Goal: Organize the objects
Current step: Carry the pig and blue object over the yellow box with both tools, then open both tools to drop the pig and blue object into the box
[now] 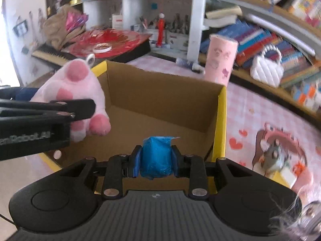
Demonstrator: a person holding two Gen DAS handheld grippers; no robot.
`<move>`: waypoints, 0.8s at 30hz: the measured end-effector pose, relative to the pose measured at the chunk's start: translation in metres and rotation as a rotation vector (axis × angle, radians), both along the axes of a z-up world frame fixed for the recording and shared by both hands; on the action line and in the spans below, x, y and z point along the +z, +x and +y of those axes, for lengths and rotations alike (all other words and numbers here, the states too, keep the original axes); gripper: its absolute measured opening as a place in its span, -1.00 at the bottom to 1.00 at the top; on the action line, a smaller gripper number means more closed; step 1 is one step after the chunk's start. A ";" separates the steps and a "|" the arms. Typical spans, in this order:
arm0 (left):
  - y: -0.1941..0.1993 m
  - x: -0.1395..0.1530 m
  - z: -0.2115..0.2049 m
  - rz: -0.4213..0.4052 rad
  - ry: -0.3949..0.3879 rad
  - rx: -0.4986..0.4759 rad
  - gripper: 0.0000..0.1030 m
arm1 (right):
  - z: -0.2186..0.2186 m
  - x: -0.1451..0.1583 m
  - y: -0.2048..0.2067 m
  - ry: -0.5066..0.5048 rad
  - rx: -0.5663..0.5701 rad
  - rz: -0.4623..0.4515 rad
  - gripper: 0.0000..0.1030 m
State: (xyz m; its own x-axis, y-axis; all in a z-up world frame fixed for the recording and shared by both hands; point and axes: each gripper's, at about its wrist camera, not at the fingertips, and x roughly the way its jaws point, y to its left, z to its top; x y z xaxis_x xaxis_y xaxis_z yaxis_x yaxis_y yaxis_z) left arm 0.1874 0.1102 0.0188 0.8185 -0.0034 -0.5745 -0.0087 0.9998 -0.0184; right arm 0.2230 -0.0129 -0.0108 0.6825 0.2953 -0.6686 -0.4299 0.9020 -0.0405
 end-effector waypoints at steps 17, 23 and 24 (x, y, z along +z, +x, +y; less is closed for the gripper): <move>0.017 -0.025 -0.003 0.103 -0.016 0.078 0.23 | 0.003 -0.012 0.035 -0.058 0.190 0.062 -0.47; 0.015 -0.026 -0.001 0.100 -0.024 0.093 0.33 | 0.003 -0.012 0.035 -0.062 0.188 0.050 -0.45; 0.013 -0.024 -0.001 0.091 -0.035 0.090 0.37 | 0.002 -0.011 0.033 -0.062 0.184 0.040 -0.43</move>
State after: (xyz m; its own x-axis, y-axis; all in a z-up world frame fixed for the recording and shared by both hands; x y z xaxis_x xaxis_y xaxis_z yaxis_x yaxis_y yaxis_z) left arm 0.2007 0.1095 -0.0055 0.7611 0.0460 -0.6470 -0.1012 0.9937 -0.0484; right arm 0.2558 -0.0108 -0.0221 0.5934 0.3701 -0.7148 -0.5898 0.8042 -0.0733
